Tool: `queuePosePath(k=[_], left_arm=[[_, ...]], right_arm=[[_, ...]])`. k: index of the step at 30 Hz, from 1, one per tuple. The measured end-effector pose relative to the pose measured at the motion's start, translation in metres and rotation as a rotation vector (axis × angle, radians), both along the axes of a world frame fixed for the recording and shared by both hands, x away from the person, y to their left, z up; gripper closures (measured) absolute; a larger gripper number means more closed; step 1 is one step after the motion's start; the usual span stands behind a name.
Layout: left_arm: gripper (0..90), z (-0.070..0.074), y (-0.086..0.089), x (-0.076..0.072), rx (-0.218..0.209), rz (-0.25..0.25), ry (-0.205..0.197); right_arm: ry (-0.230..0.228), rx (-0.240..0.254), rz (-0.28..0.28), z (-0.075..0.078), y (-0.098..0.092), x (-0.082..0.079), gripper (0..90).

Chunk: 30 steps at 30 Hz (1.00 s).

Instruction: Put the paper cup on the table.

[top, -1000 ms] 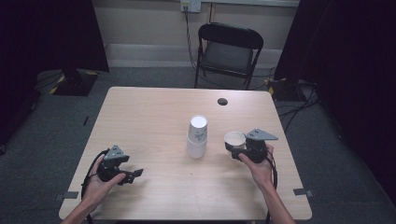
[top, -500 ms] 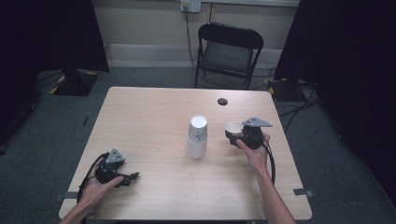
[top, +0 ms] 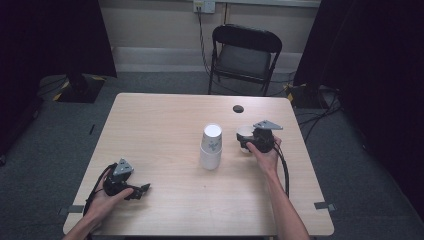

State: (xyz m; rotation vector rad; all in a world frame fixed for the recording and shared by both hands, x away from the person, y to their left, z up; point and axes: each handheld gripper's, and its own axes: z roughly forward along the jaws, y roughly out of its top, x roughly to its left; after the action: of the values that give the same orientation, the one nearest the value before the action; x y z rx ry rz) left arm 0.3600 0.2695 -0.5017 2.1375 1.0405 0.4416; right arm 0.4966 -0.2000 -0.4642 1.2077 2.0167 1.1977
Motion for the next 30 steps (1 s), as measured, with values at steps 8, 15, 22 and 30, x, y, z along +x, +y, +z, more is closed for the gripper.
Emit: queuePosePath(k=[8, 15, 22, 30], left_arm=[[3.8, 0.0, 0.0, 0.0, 0.001, -0.001, 0.0], [3.1, 0.0, 0.0, 0.001, 0.001, -0.008, 0.005], [2.7, 0.0, 0.0, 0.002, 0.0, -0.006, 0.004], [2.7, 0.0, 0.0, 0.001, 0.004, -0.003, 0.002]], right_arm=[[-0.001, -0.016, 0.019, -0.002, 0.004, -0.005, 25.0], [0.031, -0.006, 0.016, -0.003, -0.004, -0.014, 23.9], [0.053, -0.005, 0.013, -0.01, -0.002, -0.017, 24.1], [0.084, 0.032, 0.021, -0.01, -0.005, -0.023, 14.6]])
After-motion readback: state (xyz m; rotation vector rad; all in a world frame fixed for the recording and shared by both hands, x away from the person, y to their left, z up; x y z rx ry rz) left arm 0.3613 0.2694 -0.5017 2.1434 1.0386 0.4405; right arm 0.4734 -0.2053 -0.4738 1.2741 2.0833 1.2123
